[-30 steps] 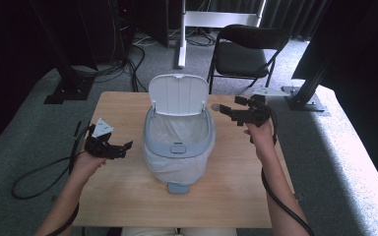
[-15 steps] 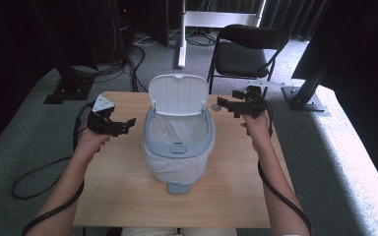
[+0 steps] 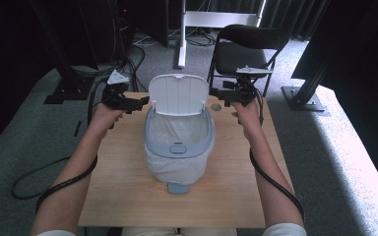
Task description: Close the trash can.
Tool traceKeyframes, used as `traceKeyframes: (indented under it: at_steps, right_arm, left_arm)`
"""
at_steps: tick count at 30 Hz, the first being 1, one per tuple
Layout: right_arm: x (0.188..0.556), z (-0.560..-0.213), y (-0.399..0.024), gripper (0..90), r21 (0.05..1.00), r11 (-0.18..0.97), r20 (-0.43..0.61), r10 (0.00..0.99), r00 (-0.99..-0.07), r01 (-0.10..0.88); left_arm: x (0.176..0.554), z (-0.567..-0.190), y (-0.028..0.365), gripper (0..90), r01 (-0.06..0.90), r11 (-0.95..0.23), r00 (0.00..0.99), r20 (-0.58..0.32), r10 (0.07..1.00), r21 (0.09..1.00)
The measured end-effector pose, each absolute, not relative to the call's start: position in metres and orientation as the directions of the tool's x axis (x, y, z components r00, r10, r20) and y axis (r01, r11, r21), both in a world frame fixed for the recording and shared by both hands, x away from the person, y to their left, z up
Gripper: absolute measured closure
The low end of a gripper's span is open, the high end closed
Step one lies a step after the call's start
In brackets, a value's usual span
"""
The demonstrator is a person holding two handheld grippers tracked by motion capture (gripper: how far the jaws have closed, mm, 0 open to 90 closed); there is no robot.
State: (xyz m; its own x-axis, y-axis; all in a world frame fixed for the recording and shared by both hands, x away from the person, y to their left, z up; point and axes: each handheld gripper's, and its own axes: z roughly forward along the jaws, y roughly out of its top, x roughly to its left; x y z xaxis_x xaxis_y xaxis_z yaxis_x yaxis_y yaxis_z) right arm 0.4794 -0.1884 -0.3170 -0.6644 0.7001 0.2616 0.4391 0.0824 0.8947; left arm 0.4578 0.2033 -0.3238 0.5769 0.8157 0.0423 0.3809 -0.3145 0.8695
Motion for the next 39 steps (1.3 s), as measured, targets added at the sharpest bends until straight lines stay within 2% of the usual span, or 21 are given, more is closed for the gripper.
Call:
traceKeyframes:
  at_steps: [10,18,28,39]
  right_arm:
    - [0.477,-0.309,-0.180,14.5,0.894,0.106,0.258,0.672,-0.694,0.436]
    - [0.466,-0.309,-0.182,15.5,0.877,0.094,0.326,0.604,-0.727,0.471]
    - [0.428,-0.318,-0.172,13.8,0.897,0.175,0.223,0.613,-0.758,0.405]
    - [0.400,-0.331,-0.172,12.4,0.898,0.202,0.195,0.615,-0.764,0.392]
  left_arm:
    - [0.458,-0.303,0.195,5.7,0.358,-0.285,0.604,0.012,0.797,0.889]
    - [0.444,-0.305,0.195,5.6,0.353,-0.302,0.627,0.016,0.779,0.886]
    - [0.412,-0.310,0.192,5.6,0.330,-0.302,0.657,0.012,0.754,0.894]
    - [0.379,-0.321,0.190,5.6,0.306,-0.307,0.664,0.029,0.747,0.901]
